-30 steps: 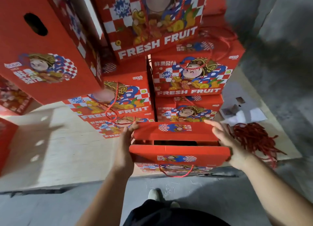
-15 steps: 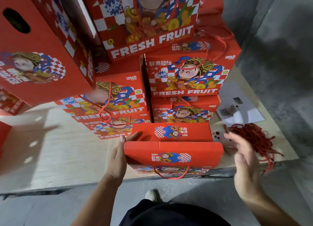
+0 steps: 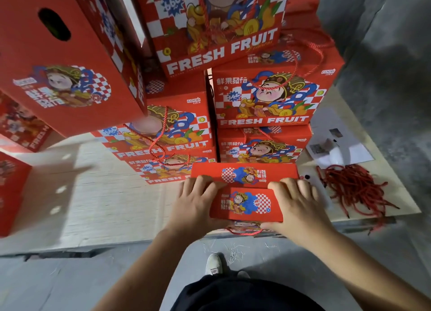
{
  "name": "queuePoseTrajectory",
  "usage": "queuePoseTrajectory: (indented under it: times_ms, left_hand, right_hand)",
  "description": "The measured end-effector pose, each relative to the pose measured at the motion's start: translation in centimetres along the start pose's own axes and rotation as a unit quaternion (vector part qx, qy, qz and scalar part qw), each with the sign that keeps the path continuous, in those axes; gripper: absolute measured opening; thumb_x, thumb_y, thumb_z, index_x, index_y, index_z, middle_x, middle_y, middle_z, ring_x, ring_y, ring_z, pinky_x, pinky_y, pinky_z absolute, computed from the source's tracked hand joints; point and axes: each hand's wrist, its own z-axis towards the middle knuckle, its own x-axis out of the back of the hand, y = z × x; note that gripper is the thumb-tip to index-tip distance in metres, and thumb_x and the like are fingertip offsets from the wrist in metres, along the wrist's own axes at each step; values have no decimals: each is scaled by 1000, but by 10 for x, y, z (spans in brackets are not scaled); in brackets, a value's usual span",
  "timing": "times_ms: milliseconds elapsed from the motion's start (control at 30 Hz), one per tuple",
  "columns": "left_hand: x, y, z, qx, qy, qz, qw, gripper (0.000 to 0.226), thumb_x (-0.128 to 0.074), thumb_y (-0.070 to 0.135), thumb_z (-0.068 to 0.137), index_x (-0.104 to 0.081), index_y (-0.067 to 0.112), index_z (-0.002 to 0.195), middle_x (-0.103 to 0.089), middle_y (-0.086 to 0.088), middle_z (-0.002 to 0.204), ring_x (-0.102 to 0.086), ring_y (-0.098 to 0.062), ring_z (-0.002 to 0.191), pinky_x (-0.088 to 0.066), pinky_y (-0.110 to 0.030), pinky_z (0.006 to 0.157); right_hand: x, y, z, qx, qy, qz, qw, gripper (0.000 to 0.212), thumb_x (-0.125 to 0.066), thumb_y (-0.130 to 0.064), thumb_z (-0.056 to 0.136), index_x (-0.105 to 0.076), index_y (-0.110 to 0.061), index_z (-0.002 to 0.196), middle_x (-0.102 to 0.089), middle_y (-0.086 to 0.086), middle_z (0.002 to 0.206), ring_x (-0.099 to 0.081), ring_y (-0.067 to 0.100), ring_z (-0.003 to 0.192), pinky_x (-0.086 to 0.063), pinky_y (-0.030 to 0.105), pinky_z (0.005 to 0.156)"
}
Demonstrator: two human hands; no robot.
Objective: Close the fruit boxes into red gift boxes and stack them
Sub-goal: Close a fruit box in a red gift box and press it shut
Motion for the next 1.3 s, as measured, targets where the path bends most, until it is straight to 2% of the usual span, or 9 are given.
queuePoseTrajectory:
  times_ms: [200,333,433,600,767,967,1067,1167,1300]
  left_hand:
    - [4,16,7,68,-35,56,995,103,-66,95,56,-64,19,125,-61,-6,119,-58,-29,105,-50,-46,93]
    - [6,18,9,83,-129,49,987,121,-55,99,63,-37,25,157,-38,-9,157,-31,-36,149,-10,-58,127]
    - [6,15,18,89,-209,71,971,131,-54,99,64,-7,31,164,-14,-9,168,-11,-36,157,5,-56,127]
    - [6,26,14,60,-171,113,977,117,-70,89,61,-38,23,152,-43,-9,141,-48,-35,126,-34,-51,113]
    - [1,27,7,22,-53,123,991,103,-80,86,46,-61,22,124,-57,-5,108,-55,-28,92,-45,-43,81]
    - [2,28,10,55,-88,100,990,107,-78,87,51,-55,22,133,-57,-4,113,-56,-27,97,-48,-44,87]
    - [-3,29,7,67,-84,74,991,114,-80,82,54,-48,22,146,-54,-7,130,-55,-33,116,-44,-48,104]
    - [-5,27,11,73,-115,53,989,126,-79,82,57,-32,26,160,-40,-10,153,-32,-39,148,-16,-55,126]
    - [-8,22,20,70,-194,48,977,133,-66,89,66,3,34,165,-8,-8,170,-3,-32,158,11,-50,126]
  right_hand:
    - [0,-2,6,-10,-39,-21,999,109,-75,-80,55,-45,-18,140,-45,9,133,-51,38,118,-46,52,99]
    - [-4,-1,10,-15,-114,30,993,140,-63,-85,69,32,-31,157,33,8,166,16,34,157,0,52,125]
    - [1,1,20,-4,-172,37,984,136,-58,-86,71,37,-34,152,45,8,160,26,34,155,0,55,125]
    - [5,0,19,15,-168,27,985,129,-56,-86,74,28,-32,157,36,9,165,25,33,155,1,55,125]
    - [0,-8,-2,9,-29,-12,999,127,-76,-76,58,-27,-20,161,-40,8,139,-45,36,120,-42,53,104]
    - [-8,-9,3,-7,4,-25,1000,130,-69,-78,56,-28,-16,162,-47,5,111,-46,30,97,-41,46,88]
    - [-9,-13,3,-17,-20,-28,999,134,-71,-79,57,-22,-13,164,-48,11,127,-45,36,117,-41,49,103]
    - [-13,-10,7,-12,-93,-7,996,136,-59,-84,69,14,-17,163,4,20,169,3,38,155,-8,51,126]
    - [-10,-3,20,0,-164,28,986,130,-39,-96,71,39,-28,150,42,12,161,31,33,153,9,51,124]
